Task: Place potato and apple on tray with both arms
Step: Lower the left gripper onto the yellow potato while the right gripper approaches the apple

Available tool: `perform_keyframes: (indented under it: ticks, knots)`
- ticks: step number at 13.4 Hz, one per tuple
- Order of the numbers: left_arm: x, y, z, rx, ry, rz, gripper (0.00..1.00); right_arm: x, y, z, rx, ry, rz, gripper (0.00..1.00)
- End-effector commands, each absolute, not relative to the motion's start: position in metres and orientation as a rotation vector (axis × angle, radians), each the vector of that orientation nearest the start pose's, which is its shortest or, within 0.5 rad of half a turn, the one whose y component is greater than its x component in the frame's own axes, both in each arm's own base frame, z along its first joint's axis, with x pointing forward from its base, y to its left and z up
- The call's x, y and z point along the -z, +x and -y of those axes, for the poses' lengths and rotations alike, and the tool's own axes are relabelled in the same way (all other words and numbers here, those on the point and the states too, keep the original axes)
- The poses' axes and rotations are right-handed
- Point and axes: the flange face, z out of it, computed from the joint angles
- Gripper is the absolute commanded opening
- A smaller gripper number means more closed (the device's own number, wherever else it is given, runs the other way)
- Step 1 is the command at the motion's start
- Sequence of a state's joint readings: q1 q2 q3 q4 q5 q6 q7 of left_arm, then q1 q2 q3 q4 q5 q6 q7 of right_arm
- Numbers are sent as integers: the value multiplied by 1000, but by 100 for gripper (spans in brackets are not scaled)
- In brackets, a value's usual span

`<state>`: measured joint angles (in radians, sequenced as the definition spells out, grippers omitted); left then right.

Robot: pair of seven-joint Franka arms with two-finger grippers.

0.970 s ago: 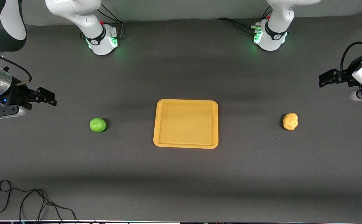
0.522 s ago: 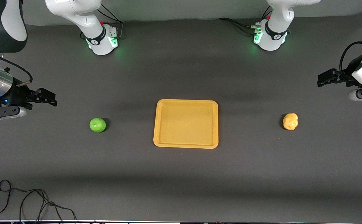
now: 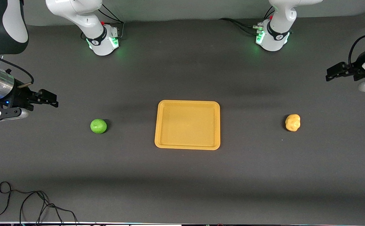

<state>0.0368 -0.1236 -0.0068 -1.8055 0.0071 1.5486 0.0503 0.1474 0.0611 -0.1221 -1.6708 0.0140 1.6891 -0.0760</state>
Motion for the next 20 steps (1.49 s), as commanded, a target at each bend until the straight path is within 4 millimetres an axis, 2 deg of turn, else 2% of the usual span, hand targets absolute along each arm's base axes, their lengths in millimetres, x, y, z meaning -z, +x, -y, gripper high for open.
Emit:
perform_keyframes:
  ticks: [1,2,3,7,10,12,14,17,18,20]
  knots:
    - [-566,492,-15,-195,-3136,-154,100,-553,577,-20,-53,-3146,138,100]
    - [-553,494,-16,-198,-3134,-164,100,-552,578,-19,-52,-3140,134,100]
    - [-531,498,-15,-179,-3130,-169,100,-550,578,-18,-59,-3139,134,100]
    - [-422,517,-16,-143,-3104,-206,100,-533,583,-20,-86,-3141,134,100]
    - [-338,531,-16,-101,-3092,-236,100,-497,593,-19,-119,-3145,129,100]
    - [-295,540,-16,-90,-3081,-262,100,-454,602,-22,-112,-3150,136,100]
    - [-270,542,-17,-84,-3065,-298,100,-403,603,-31,-119,-3154,165,100]
    - [-244,544,-16,-65,-3067,-324,100,-353,590,-30,-100,-3155,166,100]
    - [-237,544,-16,-49,-3068,-326,100,-350,587,-29,-97,-3155,168,100]
    - [-222,543,-15,-17,-3071,-331,100,-360,587,-28,-78,-3153,168,100]
